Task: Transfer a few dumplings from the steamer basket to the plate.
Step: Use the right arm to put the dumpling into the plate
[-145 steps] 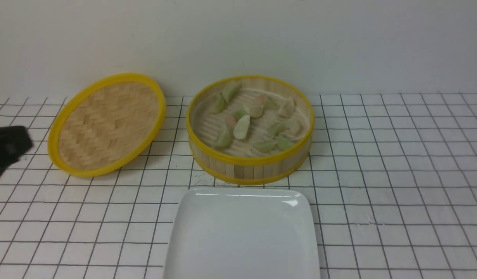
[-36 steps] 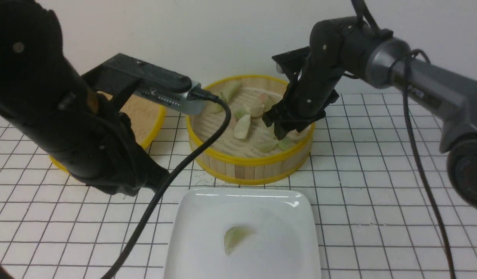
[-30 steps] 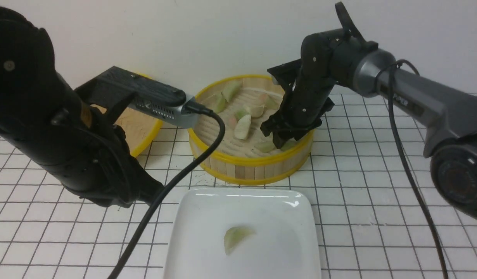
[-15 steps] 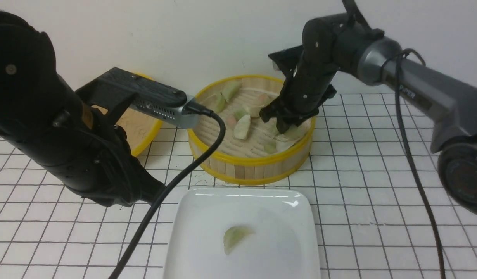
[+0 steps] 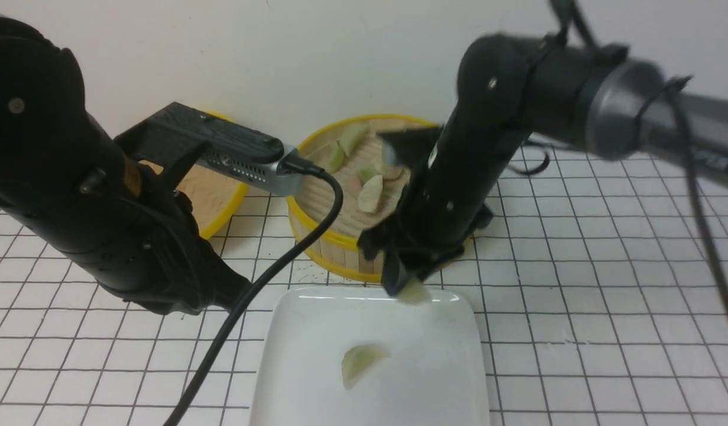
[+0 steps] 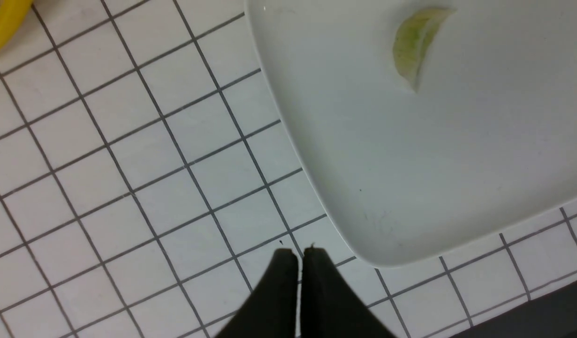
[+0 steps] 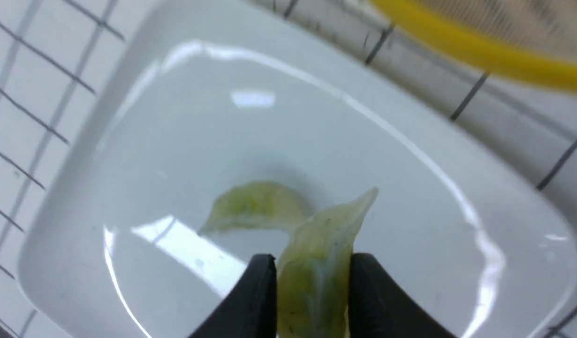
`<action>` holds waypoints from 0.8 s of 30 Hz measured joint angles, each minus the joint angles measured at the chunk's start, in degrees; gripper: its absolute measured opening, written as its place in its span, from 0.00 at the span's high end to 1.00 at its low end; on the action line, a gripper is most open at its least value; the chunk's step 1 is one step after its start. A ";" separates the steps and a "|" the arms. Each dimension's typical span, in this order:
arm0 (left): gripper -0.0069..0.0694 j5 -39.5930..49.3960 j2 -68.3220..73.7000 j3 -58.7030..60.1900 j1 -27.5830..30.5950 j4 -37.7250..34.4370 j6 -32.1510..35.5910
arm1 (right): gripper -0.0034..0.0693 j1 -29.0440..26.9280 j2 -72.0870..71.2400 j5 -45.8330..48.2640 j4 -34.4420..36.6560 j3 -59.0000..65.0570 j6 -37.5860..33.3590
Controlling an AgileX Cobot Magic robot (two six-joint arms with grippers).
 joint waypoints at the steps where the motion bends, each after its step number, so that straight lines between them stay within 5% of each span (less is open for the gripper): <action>1: 0.92 0.00 0.00 0.00 0.00 0.00 0.00 | 0.71 0.31 1.19 -0.19 -0.20 0.37 0.00; 5: 0.92 -0.04 0.00 0.00 0.00 0.05 0.00 | 0.64 0.74 4.31 -3.01 -1.08 0.56 0.00; 13: 0.92 -0.04 0.00 0.00 0.00 0.05 0.00 | 0.35 0.74 4.54 -1.79 -2.09 -2.26 0.23; 15: 0.92 -0.07 -0.05 0.00 0.00 0.05 0.00 | 0.39 0.74 3.44 -1.61 -2.71 -3.34 0.23; 19: 0.92 -0.66 -0.45 0.00 0.00 1.02 0.06 | 0.72 0.74 -6.15 -1.01 -3.60 -3.59 0.77; 24: 0.92 -2.70 -1.93 0.00 0.00 1.28 0.06 | 0.94 0.74 -19.70 -0.64 -4.35 -3.85 2.24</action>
